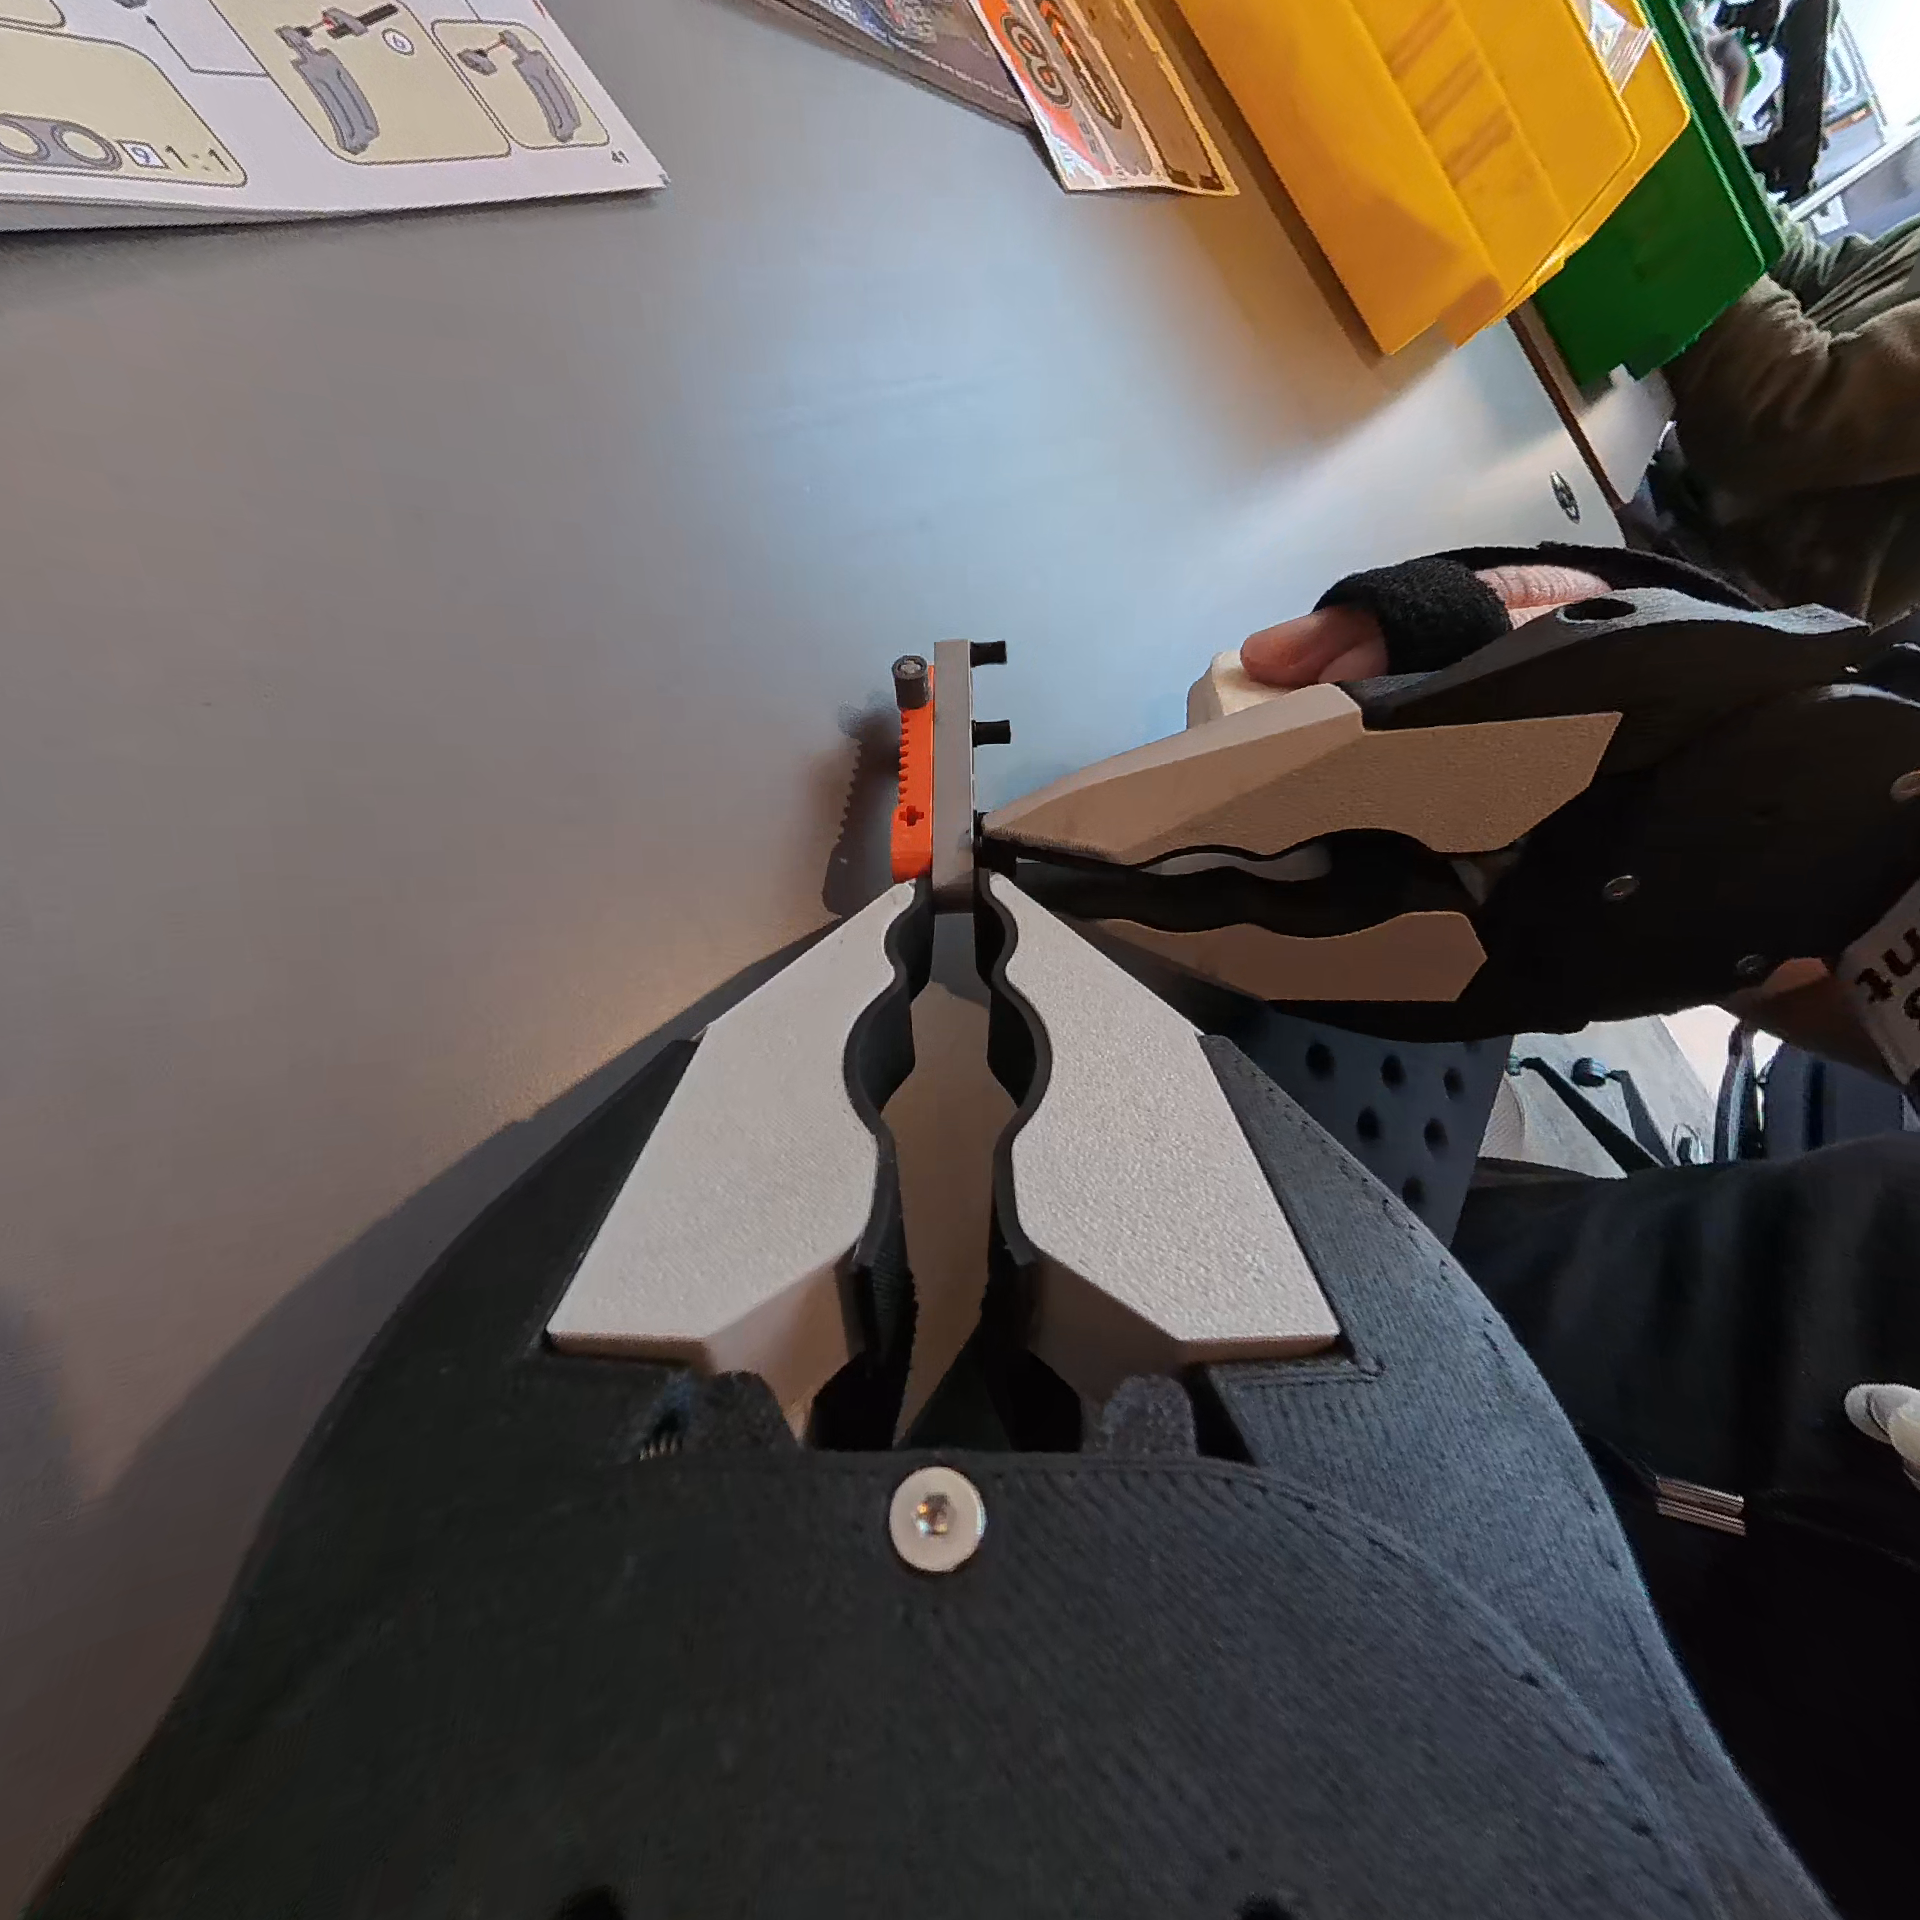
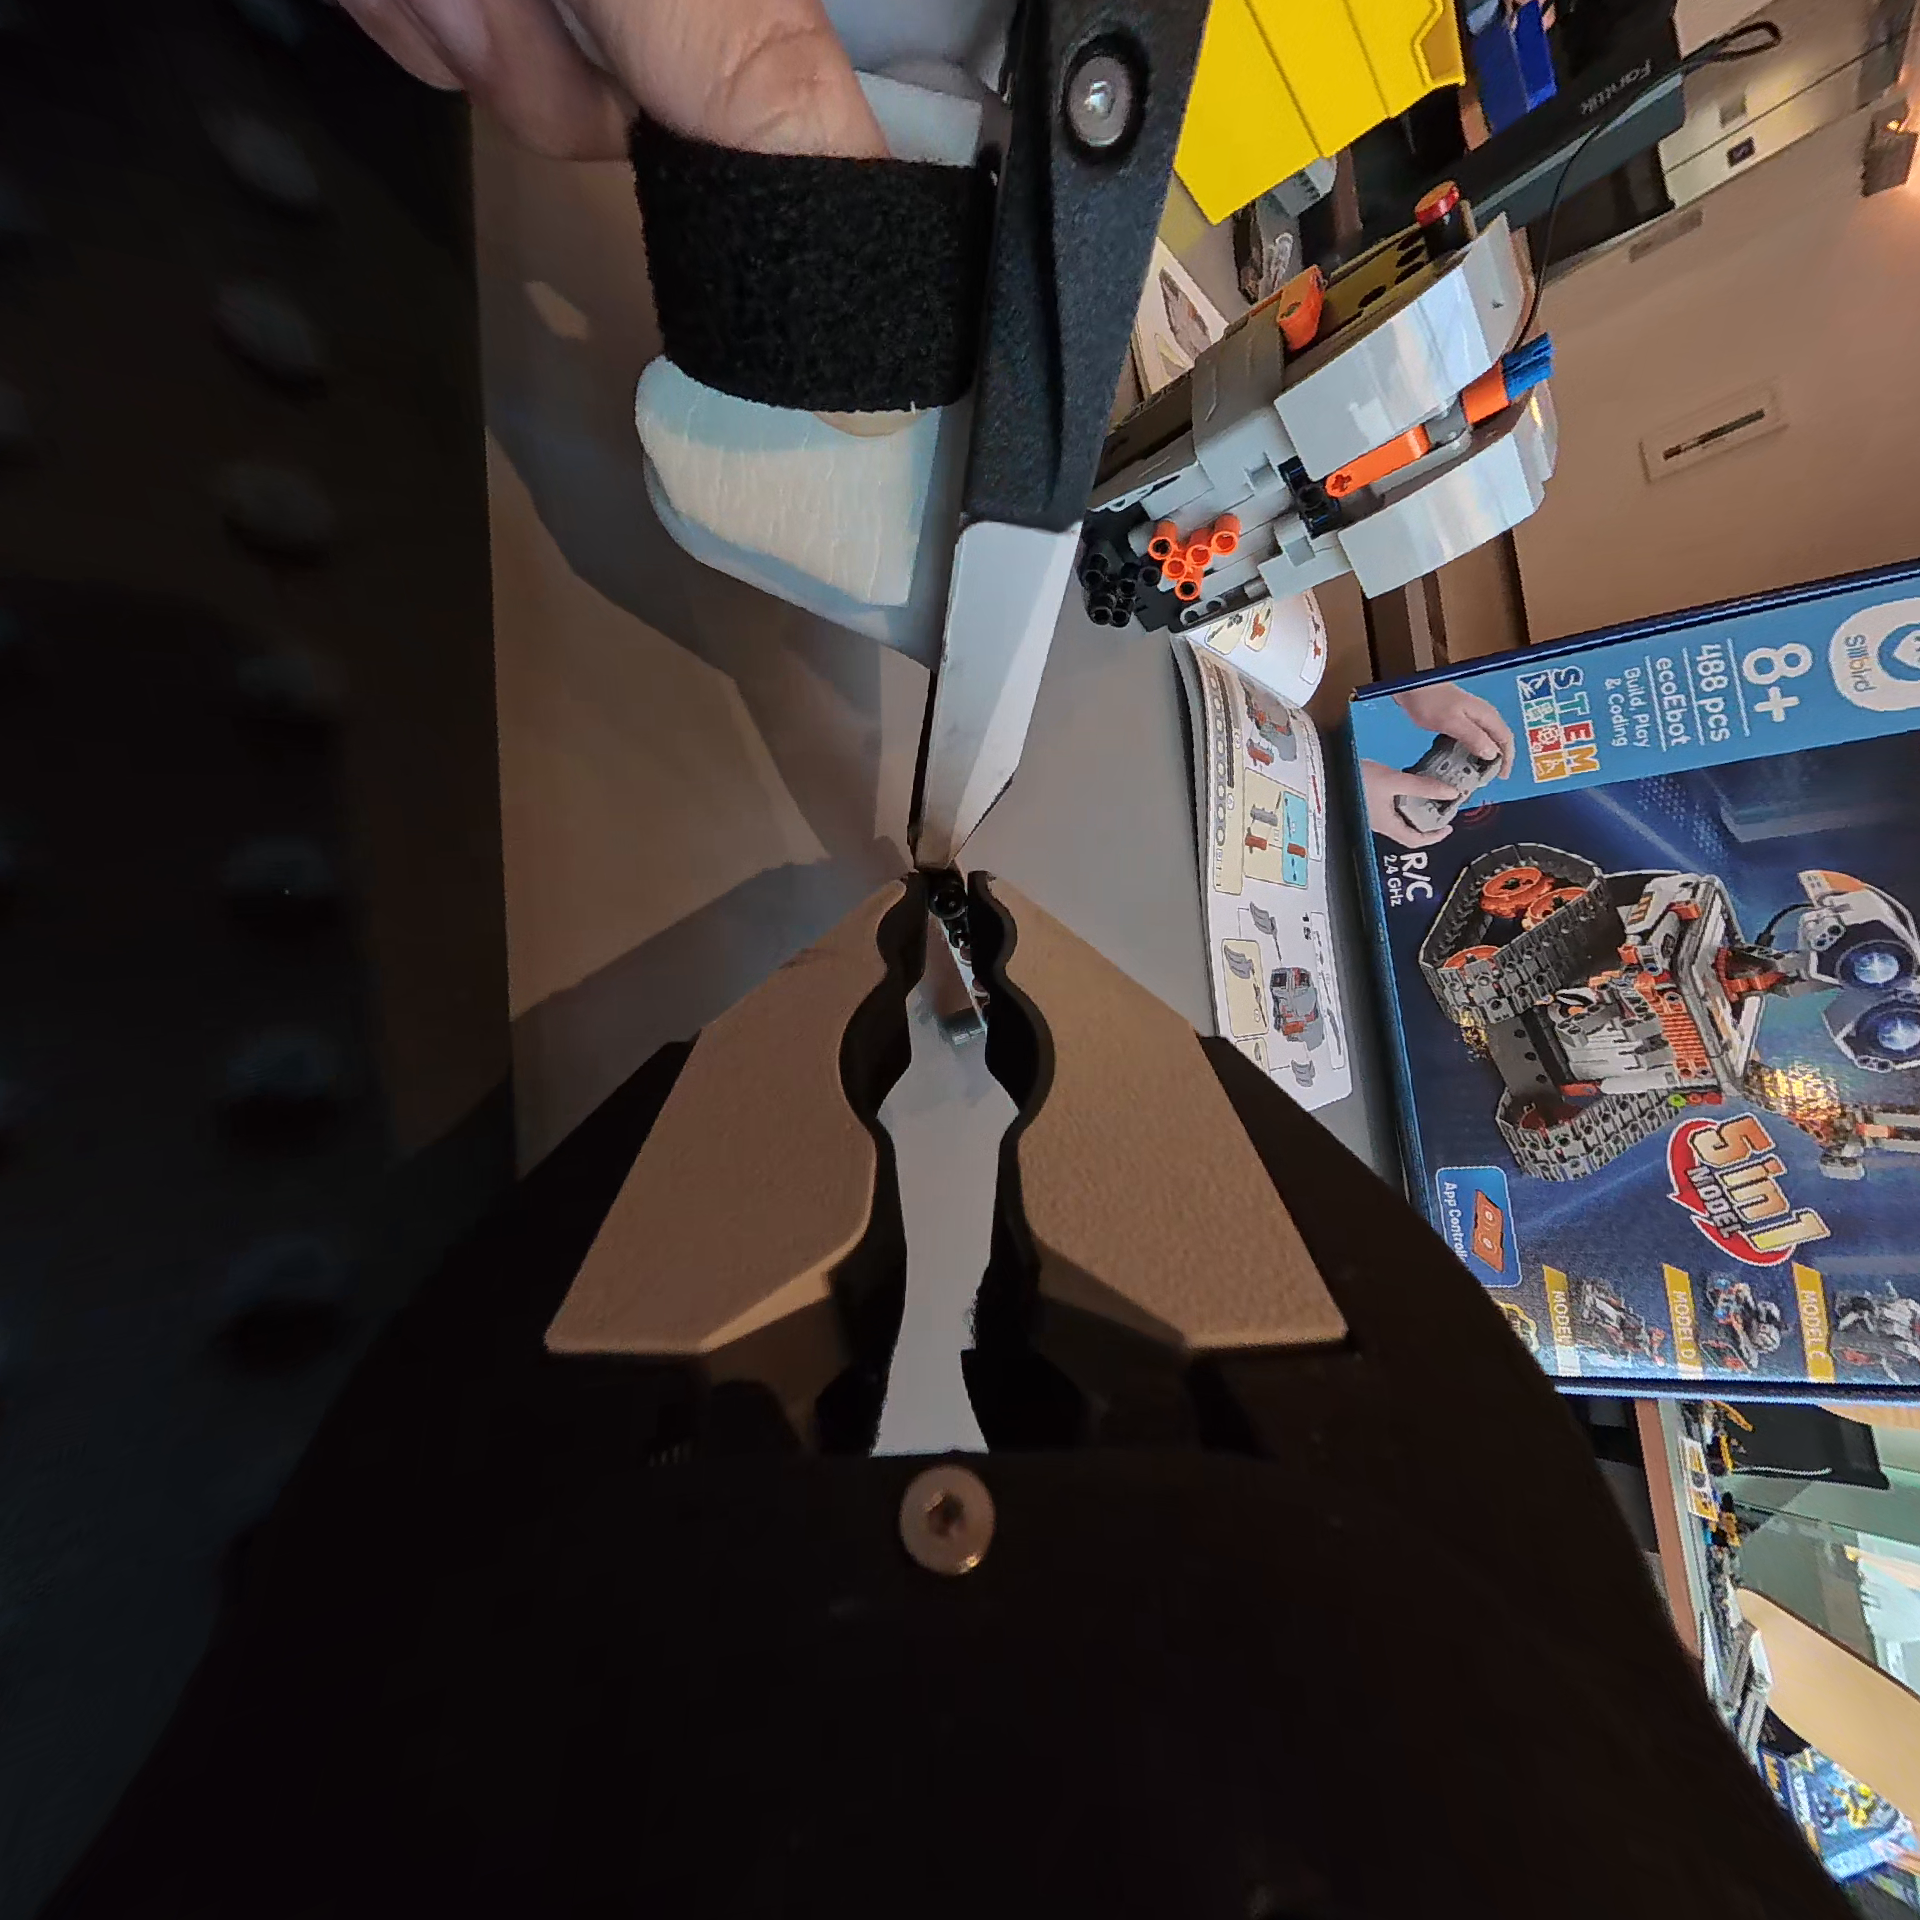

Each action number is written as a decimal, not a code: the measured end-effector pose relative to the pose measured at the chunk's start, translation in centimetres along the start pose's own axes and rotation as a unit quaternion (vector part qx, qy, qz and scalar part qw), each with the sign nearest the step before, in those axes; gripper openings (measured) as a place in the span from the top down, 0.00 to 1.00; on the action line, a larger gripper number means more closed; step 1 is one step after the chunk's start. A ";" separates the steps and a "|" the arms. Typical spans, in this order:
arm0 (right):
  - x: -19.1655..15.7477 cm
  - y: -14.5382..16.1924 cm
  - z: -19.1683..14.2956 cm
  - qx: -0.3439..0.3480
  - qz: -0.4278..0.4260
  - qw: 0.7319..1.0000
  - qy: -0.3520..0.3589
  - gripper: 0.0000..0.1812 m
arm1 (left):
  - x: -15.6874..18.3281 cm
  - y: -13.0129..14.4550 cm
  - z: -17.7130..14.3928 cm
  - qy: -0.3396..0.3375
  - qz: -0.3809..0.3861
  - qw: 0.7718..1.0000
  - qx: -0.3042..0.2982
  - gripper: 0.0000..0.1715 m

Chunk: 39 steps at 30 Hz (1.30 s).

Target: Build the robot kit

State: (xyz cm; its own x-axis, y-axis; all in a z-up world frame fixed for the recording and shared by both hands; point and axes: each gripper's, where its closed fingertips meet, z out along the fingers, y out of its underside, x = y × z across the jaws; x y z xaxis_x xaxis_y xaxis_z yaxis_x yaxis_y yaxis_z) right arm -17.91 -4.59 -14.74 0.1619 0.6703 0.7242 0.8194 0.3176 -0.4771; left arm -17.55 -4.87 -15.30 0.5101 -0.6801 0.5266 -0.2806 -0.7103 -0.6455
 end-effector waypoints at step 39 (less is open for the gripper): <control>0.1 0.1 0.4 0.027 -0.009 1.000 0.000 0.97 | -0.3 -0.1 0.2 -0.065 0.087 0.994 -0.007 0.96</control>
State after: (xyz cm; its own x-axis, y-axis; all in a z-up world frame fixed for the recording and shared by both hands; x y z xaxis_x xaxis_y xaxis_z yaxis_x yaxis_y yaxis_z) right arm -18.05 -4.26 -14.88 0.1477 0.6650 0.7321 0.7913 0.3646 -0.4908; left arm -17.52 -4.61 -15.50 0.5537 -0.7640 0.3314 -0.3838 -0.5873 -0.7126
